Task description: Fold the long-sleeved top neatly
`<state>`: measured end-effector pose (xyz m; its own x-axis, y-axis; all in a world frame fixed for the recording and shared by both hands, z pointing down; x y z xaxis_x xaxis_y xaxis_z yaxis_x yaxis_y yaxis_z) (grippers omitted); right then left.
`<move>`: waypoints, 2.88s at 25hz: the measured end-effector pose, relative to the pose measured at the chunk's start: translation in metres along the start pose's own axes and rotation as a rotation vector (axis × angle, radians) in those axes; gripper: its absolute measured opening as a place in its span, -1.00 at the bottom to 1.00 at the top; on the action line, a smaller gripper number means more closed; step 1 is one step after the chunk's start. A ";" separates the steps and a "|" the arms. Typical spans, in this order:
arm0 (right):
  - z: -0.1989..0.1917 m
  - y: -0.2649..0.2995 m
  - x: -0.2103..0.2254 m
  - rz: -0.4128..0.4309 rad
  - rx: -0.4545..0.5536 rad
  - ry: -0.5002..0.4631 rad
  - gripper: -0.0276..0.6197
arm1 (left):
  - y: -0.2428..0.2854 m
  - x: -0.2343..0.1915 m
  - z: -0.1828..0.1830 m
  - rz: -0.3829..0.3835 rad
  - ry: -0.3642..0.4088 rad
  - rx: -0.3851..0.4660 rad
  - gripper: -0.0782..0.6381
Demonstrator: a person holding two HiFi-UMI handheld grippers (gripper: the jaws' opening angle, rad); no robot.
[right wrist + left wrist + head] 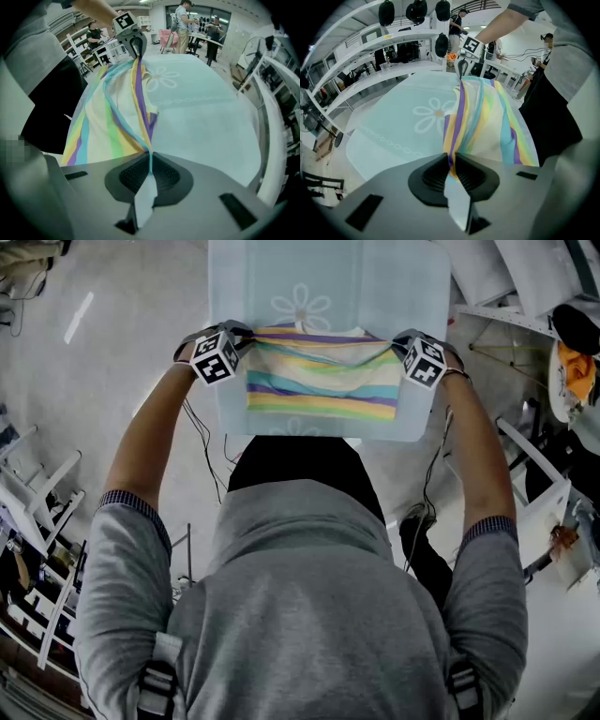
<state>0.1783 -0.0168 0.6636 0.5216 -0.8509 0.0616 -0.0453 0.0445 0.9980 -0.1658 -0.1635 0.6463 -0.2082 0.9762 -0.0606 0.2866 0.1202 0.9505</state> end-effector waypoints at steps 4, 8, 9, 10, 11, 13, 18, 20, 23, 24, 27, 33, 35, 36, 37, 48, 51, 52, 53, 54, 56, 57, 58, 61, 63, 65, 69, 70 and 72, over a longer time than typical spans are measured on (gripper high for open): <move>-0.005 -0.003 0.016 0.046 0.028 0.110 -0.84 | -0.003 -0.010 -0.003 -0.064 -0.144 0.077 -0.68; -0.011 0.001 0.028 0.094 -0.006 0.228 -0.79 | -0.010 -0.028 -0.015 -0.189 -0.429 0.126 -0.69; -0.013 0.003 0.031 0.093 -0.024 0.251 -0.76 | -0.010 -0.032 -0.016 -0.223 -0.503 0.137 -0.69; -0.014 0.006 0.034 0.086 -0.038 0.274 -0.74 | -0.009 -0.036 -0.018 -0.252 -0.572 0.144 -0.69; -0.015 0.008 0.037 0.079 -0.046 0.302 -0.73 | -0.007 -0.039 -0.021 -0.278 -0.637 0.147 -0.69; -0.019 0.011 0.044 0.081 -0.059 0.381 -0.65 | -0.002 -0.043 -0.027 -0.308 -0.756 0.147 -0.68; -0.035 0.006 0.055 0.088 -0.104 0.557 -0.24 | -0.003 -0.057 -0.038 -0.279 -0.969 0.222 -0.42; -0.045 0.002 0.059 0.090 -0.099 0.598 -0.08 | -0.007 -0.061 -0.043 -0.251 -1.043 0.266 -0.17; -0.061 -0.012 0.064 0.059 -0.065 0.659 0.06 | -0.020 -0.057 -0.055 -0.169 -1.097 0.291 -0.02; -0.067 -0.018 0.066 0.039 -0.048 0.684 0.10 | -0.025 -0.053 -0.058 -0.141 -1.109 0.297 0.01; -0.080 -0.043 0.073 -0.015 0.049 0.774 0.13 | -0.040 -0.041 -0.065 -0.074 -1.149 0.322 0.04; -0.072 -0.101 0.040 0.005 0.389 0.925 0.20 | -0.058 0.009 -0.057 -0.039 -1.210 0.398 0.06; -0.062 -0.119 0.018 0.008 0.476 0.941 0.20 | -0.067 0.026 -0.047 -0.022 -1.194 0.420 0.07; -0.057 -0.126 0.007 0.011 0.512 0.943 0.20 | -0.071 0.034 -0.041 -0.007 -1.182 0.429 0.07; -0.052 -0.132 -0.005 0.017 0.544 0.943 0.20 | -0.077 0.042 -0.035 0.012 -1.170 0.439 0.07; -0.014 -0.182 -0.109 -0.005 0.758 0.859 0.20 | -0.122 0.122 0.018 0.181 -1.099 0.494 0.07; -0.002 -0.191 -0.127 0.010 0.838 0.886 0.20 | -0.124 0.137 0.020 0.223 -1.114 0.484 0.07; 0.004 -0.190 -0.133 0.024 0.859 0.889 0.20 | -0.123 0.140 0.020 0.238 -1.122 0.475 0.07; 0.011 -0.187 -0.140 0.039 0.872 0.886 0.20 | -0.121 0.142 0.018 0.250 -1.128 0.464 0.07; 0.020 -0.184 -0.145 0.051 0.878 0.877 0.20 | -0.119 0.143 0.018 0.261 -1.134 0.453 0.07; 0.038 -0.180 -0.153 0.065 0.877 0.851 0.20 | -0.111 0.143 0.017 0.272 -1.144 0.434 0.07; 0.047 -0.178 -0.156 0.070 0.873 0.832 0.20 | -0.107 0.141 0.016 0.274 -1.150 0.427 0.07; 0.057 -0.176 -0.157 0.074 0.866 0.812 0.20 | -0.102 0.139 0.016 0.275 -1.158 0.420 0.07; 0.086 -0.172 -0.159 0.076 0.832 0.751 0.20 | -0.088 0.131 0.010 0.280 -1.183 0.393 0.07; 0.105 -0.168 -0.158 0.077 0.812 0.723 0.20 | -0.077 0.125 0.003 0.276 -1.197 0.375 0.07; 0.121 -0.163 -0.154 0.074 0.797 0.701 0.20 | -0.062 0.118 -0.005 0.265 -1.211 0.358 0.07; 0.143 -0.151 -0.145 0.071 0.765 0.677 0.20 | -0.037 0.107 -0.016 0.239 -1.257 0.331 0.07; 0.147 -0.147 -0.144 0.074 0.756 0.678 0.19 | -0.031 0.106 -0.019 0.230 -1.271 0.319 0.07; 0.155 -0.139 -0.143 0.084 0.741 0.684 0.19 | -0.020 0.101 -0.023 0.225 -1.276 0.296 0.07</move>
<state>-0.0221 0.0181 0.5140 0.8582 -0.3669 0.3590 -0.5006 -0.4432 0.7436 -0.2146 -0.0713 0.6281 0.8417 0.4438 -0.3077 0.4237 -0.1897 0.8857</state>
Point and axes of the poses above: the fingertips, and each gripper's own axes: y forward along the fingers, x to its right, z out of its top, the point moved 7 cm from there along -y, backward along the fingers, and after that the axes turned 10 degrees about -x, right-handed, at the moved point
